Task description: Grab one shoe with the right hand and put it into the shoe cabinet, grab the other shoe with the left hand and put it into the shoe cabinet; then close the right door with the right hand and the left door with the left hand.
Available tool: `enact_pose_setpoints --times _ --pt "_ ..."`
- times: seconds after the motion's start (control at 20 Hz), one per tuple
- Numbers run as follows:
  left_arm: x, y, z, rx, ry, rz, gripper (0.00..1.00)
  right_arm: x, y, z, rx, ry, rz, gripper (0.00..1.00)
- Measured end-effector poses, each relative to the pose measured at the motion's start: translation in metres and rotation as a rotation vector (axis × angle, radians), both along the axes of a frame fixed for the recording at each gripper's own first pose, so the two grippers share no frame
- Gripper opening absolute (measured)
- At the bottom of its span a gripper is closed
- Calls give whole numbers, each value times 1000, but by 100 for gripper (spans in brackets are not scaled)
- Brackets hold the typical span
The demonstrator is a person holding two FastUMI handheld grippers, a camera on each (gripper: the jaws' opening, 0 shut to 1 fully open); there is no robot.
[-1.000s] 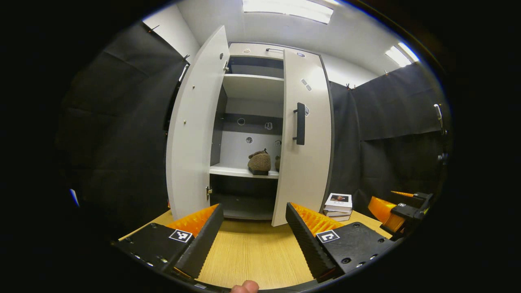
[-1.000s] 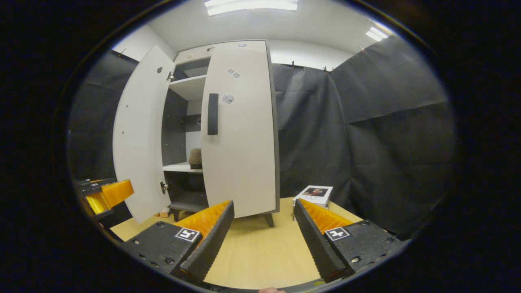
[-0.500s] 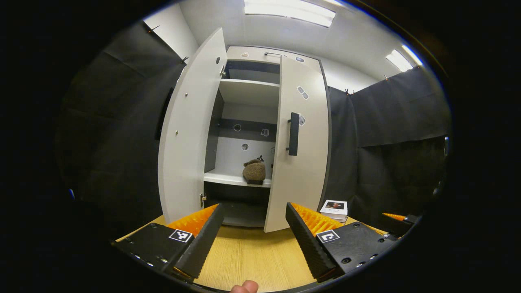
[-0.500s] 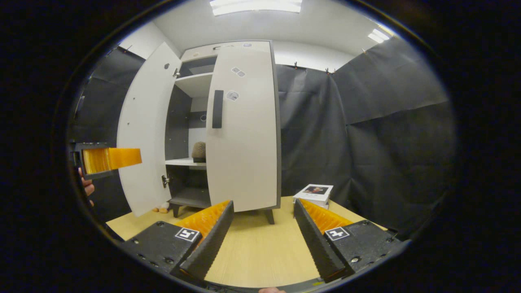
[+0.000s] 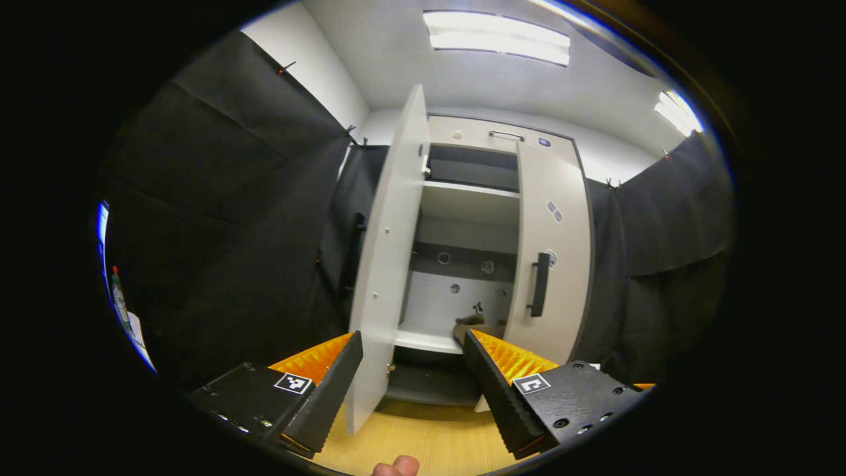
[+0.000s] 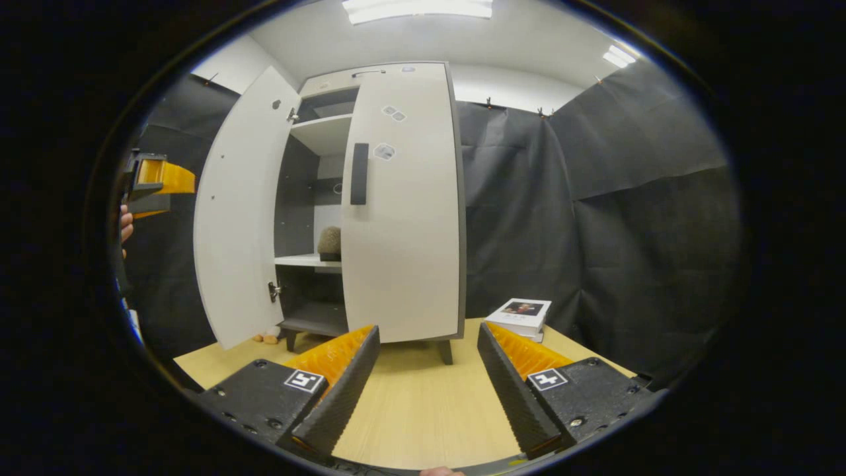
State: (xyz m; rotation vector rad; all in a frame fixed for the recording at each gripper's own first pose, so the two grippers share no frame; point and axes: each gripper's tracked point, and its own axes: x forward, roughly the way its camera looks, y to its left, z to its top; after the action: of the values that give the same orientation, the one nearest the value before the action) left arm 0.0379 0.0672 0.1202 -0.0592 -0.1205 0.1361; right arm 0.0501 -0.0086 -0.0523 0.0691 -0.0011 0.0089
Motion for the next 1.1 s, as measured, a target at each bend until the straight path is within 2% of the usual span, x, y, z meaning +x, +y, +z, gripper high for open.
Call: enact_pose_setpoints --times 0.1,0.3,0.4,0.5,0.6,0.75,0.9,1.1 --pt "10 36 18 10 -31 65 94 2 -2 2 -2 -1 -1 97" --pt "37 89 31 -20 -43 131 94 4 0 8 -10 -6 1 97" --pt "61 119 33 -47 -23 152 94 3 1 10 -4 -5 2 97" --pt "84 139 28 -92 1 140 94 2 0 12 -11 -9 -5 97" --pt "97 148 23 -111 19 129 95 2 -2 15 -28 -16 -16 94" --pt "121 147 22 -88 37 101 95 3 -8 19 -42 -19 -35 97" --pt "127 141 25 -56 36 80 94 6 -10 19 -41 -14 -48 97" --pt "125 136 24 -70 29 52 93 11 -4 25 -35 -25 -41 97"
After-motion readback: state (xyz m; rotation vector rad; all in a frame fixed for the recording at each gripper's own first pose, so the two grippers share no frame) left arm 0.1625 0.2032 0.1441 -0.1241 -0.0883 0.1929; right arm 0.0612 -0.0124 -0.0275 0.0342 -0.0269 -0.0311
